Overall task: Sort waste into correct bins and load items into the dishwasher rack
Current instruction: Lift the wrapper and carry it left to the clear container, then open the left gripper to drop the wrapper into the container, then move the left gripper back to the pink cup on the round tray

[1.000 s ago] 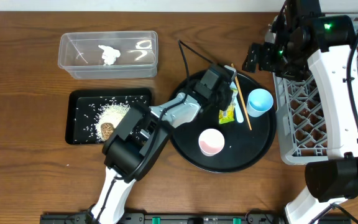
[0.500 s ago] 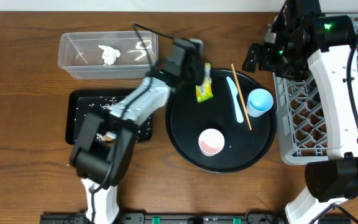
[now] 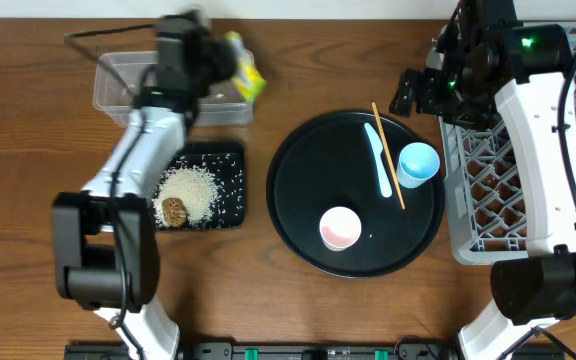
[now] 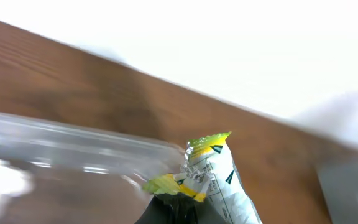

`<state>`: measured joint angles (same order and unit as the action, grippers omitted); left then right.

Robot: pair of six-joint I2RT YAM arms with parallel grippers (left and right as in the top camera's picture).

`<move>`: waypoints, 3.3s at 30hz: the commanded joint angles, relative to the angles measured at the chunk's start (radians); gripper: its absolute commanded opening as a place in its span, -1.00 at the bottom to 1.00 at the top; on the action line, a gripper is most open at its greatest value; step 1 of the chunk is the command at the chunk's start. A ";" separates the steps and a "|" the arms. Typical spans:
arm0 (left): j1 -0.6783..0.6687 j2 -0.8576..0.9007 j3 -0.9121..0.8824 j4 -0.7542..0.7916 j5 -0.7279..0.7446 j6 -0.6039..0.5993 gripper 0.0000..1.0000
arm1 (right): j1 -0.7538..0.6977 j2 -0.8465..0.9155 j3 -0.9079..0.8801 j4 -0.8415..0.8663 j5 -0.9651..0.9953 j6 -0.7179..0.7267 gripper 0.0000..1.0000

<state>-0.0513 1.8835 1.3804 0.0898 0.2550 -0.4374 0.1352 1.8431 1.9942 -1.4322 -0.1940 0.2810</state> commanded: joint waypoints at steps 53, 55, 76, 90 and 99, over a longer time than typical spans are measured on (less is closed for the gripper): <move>0.158 -0.257 -0.002 -0.134 0.024 -0.099 0.48 | 0.005 0.000 0.000 0.000 -0.005 -0.005 0.98; 0.158 -0.286 -0.002 -0.171 0.025 -0.099 0.62 | 0.005 0.000 0.000 0.000 -0.005 -0.005 0.98; 0.158 -0.455 -0.002 -0.571 0.025 -0.099 0.97 | 0.005 0.000 0.000 0.000 -0.005 -0.005 0.99; 0.158 -0.654 -0.002 -0.794 0.025 -0.100 0.97 | 0.005 0.000 0.000 0.000 -0.005 -0.005 0.99; 0.158 -0.676 -0.002 -0.978 0.025 -0.100 0.98 | 0.005 0.000 0.000 0.000 -0.005 -0.005 0.98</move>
<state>0.1024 1.2110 1.3785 -0.8680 0.2821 -0.5434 0.1364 1.8431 1.9942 -1.4319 -0.1944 0.2810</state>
